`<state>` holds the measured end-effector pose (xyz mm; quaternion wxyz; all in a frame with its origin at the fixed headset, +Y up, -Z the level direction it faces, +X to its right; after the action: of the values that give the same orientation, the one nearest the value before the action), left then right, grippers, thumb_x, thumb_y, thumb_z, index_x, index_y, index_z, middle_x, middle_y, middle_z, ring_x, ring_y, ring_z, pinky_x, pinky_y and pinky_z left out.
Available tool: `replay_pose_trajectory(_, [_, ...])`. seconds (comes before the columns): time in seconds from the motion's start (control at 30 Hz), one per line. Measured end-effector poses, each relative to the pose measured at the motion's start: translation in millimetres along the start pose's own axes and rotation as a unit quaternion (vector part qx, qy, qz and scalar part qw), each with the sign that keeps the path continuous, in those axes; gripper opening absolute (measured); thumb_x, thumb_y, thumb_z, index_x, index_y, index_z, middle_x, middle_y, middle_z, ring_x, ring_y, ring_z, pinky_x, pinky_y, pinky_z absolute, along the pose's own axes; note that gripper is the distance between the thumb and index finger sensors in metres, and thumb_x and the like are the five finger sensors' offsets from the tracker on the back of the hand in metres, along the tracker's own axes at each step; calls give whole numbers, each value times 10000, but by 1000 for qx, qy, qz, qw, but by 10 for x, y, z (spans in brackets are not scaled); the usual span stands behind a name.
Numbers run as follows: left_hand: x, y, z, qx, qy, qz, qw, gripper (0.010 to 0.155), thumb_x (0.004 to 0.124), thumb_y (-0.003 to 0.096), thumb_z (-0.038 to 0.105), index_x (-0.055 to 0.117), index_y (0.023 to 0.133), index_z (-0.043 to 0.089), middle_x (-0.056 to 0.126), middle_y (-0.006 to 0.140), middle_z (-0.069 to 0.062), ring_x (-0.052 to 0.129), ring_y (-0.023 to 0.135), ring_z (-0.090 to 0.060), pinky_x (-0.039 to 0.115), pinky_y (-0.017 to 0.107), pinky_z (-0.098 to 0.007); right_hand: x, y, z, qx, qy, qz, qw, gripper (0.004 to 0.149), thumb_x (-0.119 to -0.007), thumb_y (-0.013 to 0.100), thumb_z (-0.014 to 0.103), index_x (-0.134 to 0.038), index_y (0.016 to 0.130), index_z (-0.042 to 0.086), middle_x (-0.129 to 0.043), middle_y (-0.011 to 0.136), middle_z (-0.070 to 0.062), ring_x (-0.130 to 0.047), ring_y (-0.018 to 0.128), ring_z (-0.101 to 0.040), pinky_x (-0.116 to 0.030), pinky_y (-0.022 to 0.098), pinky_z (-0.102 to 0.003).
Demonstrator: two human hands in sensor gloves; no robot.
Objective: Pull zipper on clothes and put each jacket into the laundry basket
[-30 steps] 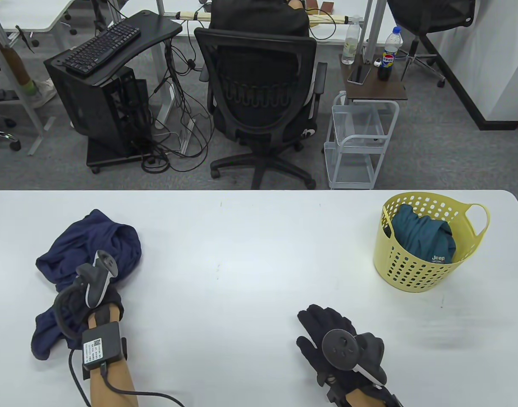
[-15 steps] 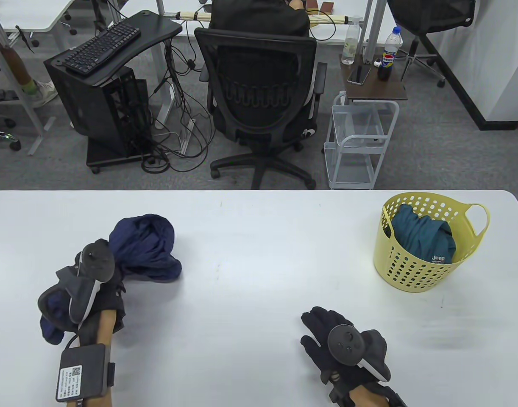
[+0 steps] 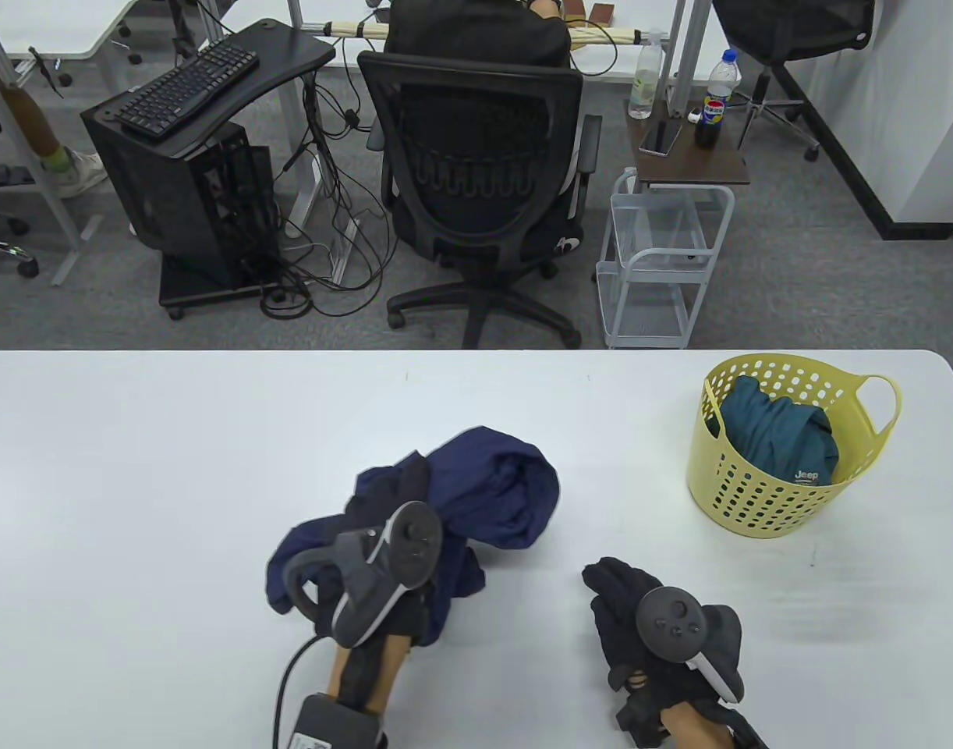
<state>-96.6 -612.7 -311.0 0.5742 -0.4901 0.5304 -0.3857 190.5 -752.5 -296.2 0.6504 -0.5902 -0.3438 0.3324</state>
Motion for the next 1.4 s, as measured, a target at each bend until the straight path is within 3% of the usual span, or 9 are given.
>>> replay_pose_trajectory(0.2, [1248, -281, 403, 41, 74, -221, 972, 680, 735, 396, 630, 539, 1028, 471, 602, 1143, 44, 558, 1050, -360, 629, 667, -557, 86, 22, -294, -94, 81, -34, 992, 505, -644, 554, 401, -671, 1041, 272, -673, 1140, -23, -733, 948, -459, -628, 657, -611])
replay_pose_trajectory(0.3, [1598, -403, 392, 64, 76, -326, 940, 861, 685, 367, 711, 217, 1045, 463, 298, 1192, 19, 223, 1075, -365, 412, 731, -582, 102, 43, -400, -116, 101, -33, 988, 525, -648, 552, 406, -638, 1056, 258, -653, 1143, -47, -719, 946, -469, -629, 654, -609])
replay_pose_trajectory(0.53, [1291, -459, 111, 103, -50, -333, 936, 880, 675, 354, 744, 159, 1032, 522, 181, 1202, 31, 94, 1068, -365, 320, 741, -613, 31, 119, -508, -125, 123, 25, 984, 718, -779, 507, 546, -510, 1103, 251, -538, 1186, -76, -592, 996, -508, -565, 678, -637])
replay_pose_trajectory(0.7, [989, -446, -131, 73, -109, -234, 963, 818, 661, 381, 706, 230, 1048, 505, 293, 1202, 11, 192, 1073, -375, 364, 727, -620, -85, 211, -538, -140, 71, 70, 985, 920, -891, 455, 537, -343, 1122, 219, -485, 1199, -135, -484, 1053, -486, -484, 725, -610])
replay_pose_trajectory(0.9, [876, -475, -101, 56, -142, -164, 975, 798, 660, 385, 701, 246, 1044, 523, 366, 1200, 27, 261, 1083, -369, 413, 727, -610, -69, 251, -437, -132, 41, 19, 990, 559, -946, 445, 354, -755, 967, 292, -989, 851, 70, -843, 918, -303, -645, 692, -527])
replay_pose_trajectory(1.03, [928, -529, 106, 103, -130, -192, 967, 860, 683, 359, 736, 208, 1044, 527, 343, 1213, 56, 256, 1105, -342, 409, 740, -617, -13, 181, -261, -56, 162, 43, 984, 426, -867, 498, 304, -802, 917, 345, -938, 840, 56, -865, 860, -318, -662, 669, -563])
replay_pose_trajectory(1.17, [1038, -574, 283, 154, -188, -249, 937, 1056, 783, 293, 763, -26, 946, 574, 69, 1203, 71, 241, 1137, -312, 399, 765, -620, 3, 96, -29, 33, 271, 92, 957, 377, -816, 504, 289, -839, 874, 356, -920, 811, 35, -843, 851, -340, -649, 662, -592])
replay_pose_trajectory(1.3, [1010, -528, 247, 120, -147, -156, 969, 879, 865, 314, 626, 341, 1017, 567, 694, 1093, 138, 931, 820, -166, 743, 635, -486, -34, 23, 112, 65, 338, 123, 931, 398, -806, 508, 279, -822, 906, 297, -905, 821, 6, -812, 834, -396, -626, 661, -614])
replay_pose_trajectory(1.4, [981, -461, 81, 58, -175, -121, 975, 629, 861, 362, 532, 640, 951, 523, 904, 883, 177, 1021, 568, -51, 832, 540, -397, -59, 12, 68, 44, 279, 101, 954, 503, -802, 523, 429, -713, 998, 288, -822, 932, 0, -773, 878, -392, -621, 662, -607])
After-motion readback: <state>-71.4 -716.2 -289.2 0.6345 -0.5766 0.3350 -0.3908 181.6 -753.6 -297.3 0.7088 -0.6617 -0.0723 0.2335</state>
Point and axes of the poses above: the tracker on the back of each hand, its own z axis roughly to the thumb side, its own y axis roughly from the wrist to the fingertips, x = y × z, the point moved 1 cm from there along y, roughly from the wrist to the fingertips
